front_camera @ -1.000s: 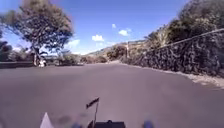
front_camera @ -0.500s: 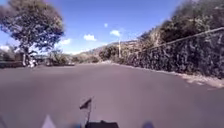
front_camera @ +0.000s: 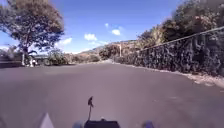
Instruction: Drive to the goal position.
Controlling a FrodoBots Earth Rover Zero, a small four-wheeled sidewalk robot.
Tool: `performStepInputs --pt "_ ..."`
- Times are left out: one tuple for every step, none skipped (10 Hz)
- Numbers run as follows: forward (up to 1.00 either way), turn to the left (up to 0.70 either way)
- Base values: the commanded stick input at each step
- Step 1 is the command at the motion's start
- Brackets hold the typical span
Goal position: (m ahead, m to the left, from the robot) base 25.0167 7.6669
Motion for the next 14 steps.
performStepInputs --pt "0.5 0.0" --pt "0.5 0.0" --pt "0.5 0.0" --pt "0.5 0.0" --pt "0.5 0.0" --pt "0.5 0.0" --pt "0.5 0.0" --pt "0.5 0.0" --pt "0.5 0.0" --pt "0.5 0.0" --pt "0.5 0.0" --pt "0.5 0.0" --pt "0.5 0.0" --pt "0.5 0.0"
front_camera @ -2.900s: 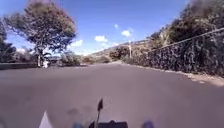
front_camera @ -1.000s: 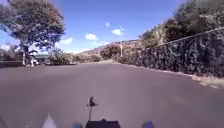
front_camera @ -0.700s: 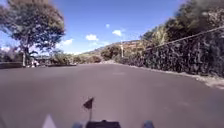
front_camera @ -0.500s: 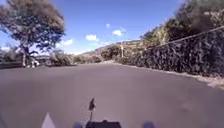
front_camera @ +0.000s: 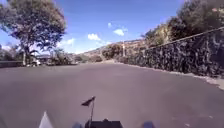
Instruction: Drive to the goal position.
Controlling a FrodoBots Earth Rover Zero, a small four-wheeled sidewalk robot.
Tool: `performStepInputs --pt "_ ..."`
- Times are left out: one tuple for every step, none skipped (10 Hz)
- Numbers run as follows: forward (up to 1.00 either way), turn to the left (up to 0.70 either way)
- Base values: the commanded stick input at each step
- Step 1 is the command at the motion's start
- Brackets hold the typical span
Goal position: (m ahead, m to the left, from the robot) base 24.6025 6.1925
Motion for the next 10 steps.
performStepInputs --pt "0.5 0.0" --pt "0.5 0.0" --pt "0.5 0.0" --pt "0.5 0.0" --pt "0.5 0.0" --pt "0.5 0.0" --pt "0.5 0.0" --pt "0.5 0.0" --pt "0.5 0.0" --pt "0.5 0.0"
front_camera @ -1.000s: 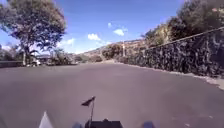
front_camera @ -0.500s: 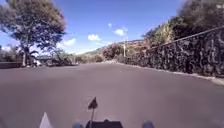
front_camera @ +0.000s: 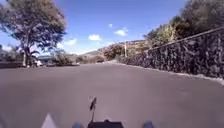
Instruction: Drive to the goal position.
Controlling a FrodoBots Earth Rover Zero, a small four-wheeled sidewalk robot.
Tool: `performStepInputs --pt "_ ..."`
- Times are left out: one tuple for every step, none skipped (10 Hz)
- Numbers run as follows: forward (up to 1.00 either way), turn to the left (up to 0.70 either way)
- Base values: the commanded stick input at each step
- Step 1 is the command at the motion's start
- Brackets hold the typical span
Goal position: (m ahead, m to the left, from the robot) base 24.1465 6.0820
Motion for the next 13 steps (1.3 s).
performStepInputs --pt "0.5 0.0" --pt "0.5 0.0" --pt "0.5 -0.5" --pt "0.5 -0.5" --pt "0.5 -0.5" --pt "0.5 -0.35" --pt "0.5 -0.16" --pt "0.5 0.0" --pt "0.5 0.0" --pt "0.5 0.0" --pt "0.5 0.0" --pt "0.5 0.0" --pt "0.5 0.0"
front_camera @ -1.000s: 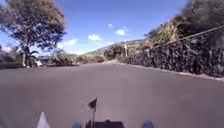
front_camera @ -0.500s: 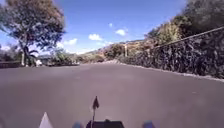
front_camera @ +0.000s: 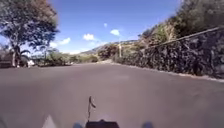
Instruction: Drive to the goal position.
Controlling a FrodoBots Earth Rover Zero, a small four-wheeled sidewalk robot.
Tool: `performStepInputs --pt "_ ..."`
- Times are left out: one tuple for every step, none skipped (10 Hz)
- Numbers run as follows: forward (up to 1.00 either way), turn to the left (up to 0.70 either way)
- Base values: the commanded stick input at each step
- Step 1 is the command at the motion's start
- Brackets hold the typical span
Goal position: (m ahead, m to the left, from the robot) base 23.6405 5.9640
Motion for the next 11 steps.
performStepInputs --pt "0.5 0.0" --pt "0.5 0.0" --pt "0.5 0.0" --pt "0.5 0.0" --pt "0.5 0.0" --pt "0.5 0.0" --pt "0.5 0.0" --pt "0.5 0.0" --pt "0.5 0.0" --pt "0.5 0.0" --pt "0.5 0.0"
